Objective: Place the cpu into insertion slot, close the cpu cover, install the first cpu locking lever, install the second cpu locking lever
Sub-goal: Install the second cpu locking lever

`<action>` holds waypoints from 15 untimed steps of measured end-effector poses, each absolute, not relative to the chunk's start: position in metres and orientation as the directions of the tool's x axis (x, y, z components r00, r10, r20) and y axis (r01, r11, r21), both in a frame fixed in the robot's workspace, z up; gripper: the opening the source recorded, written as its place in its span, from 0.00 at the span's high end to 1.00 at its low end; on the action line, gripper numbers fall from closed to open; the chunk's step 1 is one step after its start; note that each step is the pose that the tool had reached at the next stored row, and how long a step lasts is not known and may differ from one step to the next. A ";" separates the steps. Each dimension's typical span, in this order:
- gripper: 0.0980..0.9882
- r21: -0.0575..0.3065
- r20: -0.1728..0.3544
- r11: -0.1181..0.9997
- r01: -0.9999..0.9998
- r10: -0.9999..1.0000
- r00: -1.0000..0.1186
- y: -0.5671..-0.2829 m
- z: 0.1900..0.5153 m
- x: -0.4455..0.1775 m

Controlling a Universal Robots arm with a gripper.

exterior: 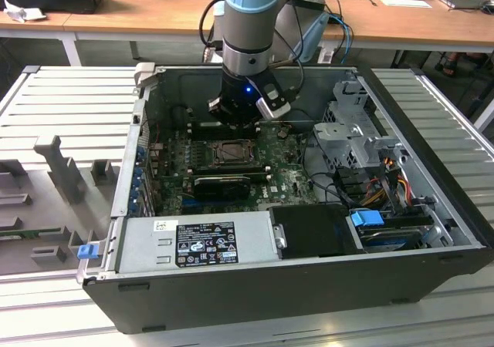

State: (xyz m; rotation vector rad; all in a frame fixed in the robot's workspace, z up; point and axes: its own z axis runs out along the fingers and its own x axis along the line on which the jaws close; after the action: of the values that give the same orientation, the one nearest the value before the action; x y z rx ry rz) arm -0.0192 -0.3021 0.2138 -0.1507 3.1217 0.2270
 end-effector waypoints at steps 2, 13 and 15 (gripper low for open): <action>0.99 0.144 -0.015 0.985 -0.097 -0.095 -0.995 -0.303 0.214 -0.019; 0.99 0.144 -0.015 0.985 -0.096 -0.095 -0.995 -0.306 0.229 -0.019; 0.99 0.144 -0.015 0.985 -0.096 -0.095 -0.995 -0.310 0.229 -0.019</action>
State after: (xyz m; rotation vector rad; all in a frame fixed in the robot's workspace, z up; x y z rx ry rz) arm -0.0192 -0.3103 0.2292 -0.1506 3.1217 0.2270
